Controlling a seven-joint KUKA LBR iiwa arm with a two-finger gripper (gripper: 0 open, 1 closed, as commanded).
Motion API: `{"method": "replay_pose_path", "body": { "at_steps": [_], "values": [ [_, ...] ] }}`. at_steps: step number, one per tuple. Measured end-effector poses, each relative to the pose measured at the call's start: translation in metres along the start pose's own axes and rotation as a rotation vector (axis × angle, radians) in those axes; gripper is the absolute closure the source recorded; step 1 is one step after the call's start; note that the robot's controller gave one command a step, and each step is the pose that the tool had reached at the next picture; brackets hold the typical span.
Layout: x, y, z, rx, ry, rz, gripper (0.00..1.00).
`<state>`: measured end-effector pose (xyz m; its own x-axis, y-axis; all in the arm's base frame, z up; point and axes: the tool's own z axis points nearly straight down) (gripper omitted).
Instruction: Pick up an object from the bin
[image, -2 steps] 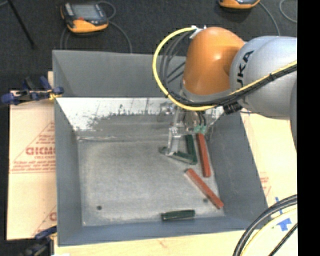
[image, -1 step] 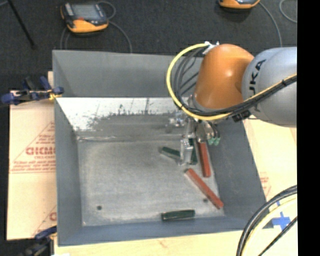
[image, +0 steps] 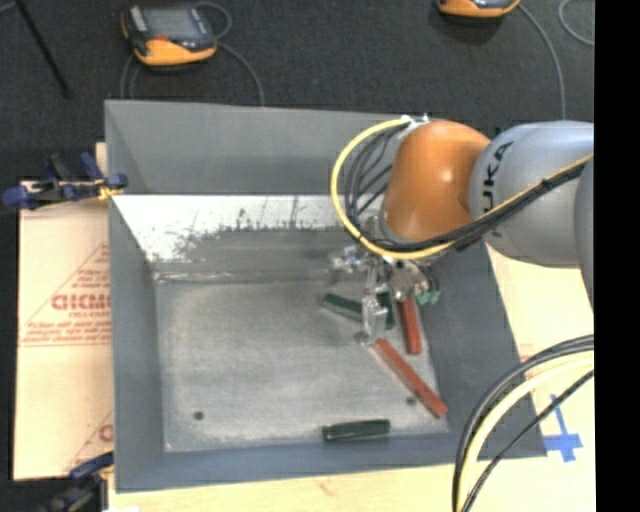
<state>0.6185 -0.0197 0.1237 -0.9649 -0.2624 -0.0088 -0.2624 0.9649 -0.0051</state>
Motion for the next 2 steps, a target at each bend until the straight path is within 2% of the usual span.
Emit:
{"method": "replay_pose_path", "body": {
  "at_steps": [1, 2],
  "values": [
    [0.0001, -0.0186, 0.0512, -0.004, 0.002, 0.192, 1.00],
    [0.0001, -0.0186, 0.0513, -0.004, 0.002, 0.192, 1.00]
  ]
}}
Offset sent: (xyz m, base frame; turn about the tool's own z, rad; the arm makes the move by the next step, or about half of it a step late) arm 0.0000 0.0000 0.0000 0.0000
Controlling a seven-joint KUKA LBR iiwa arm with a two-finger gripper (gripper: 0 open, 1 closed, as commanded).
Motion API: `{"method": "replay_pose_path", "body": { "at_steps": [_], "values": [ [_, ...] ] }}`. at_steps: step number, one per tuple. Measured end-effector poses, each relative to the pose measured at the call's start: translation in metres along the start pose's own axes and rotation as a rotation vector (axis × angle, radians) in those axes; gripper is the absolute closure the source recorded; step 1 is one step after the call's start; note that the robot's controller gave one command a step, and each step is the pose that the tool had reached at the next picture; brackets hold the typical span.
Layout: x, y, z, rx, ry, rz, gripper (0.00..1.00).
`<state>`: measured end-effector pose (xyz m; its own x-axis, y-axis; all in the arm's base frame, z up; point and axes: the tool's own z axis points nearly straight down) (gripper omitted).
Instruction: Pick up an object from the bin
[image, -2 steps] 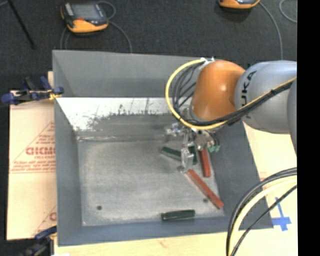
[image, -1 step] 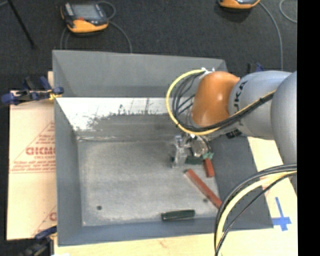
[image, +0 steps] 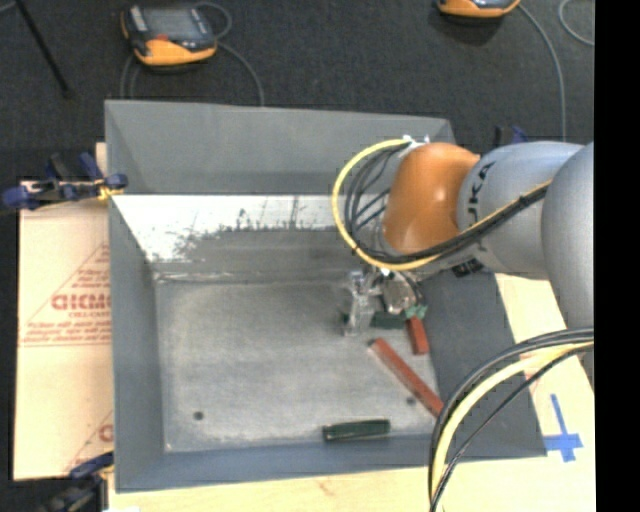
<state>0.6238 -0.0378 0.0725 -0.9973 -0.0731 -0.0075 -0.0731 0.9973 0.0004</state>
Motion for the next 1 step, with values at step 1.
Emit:
{"method": "replay_pose_path", "body": {
  "at_steps": [1],
  "values": [
    [-0.0050, 0.0070, -0.1907, 0.003, -0.007, -0.029, 1.00]
  ]
}}
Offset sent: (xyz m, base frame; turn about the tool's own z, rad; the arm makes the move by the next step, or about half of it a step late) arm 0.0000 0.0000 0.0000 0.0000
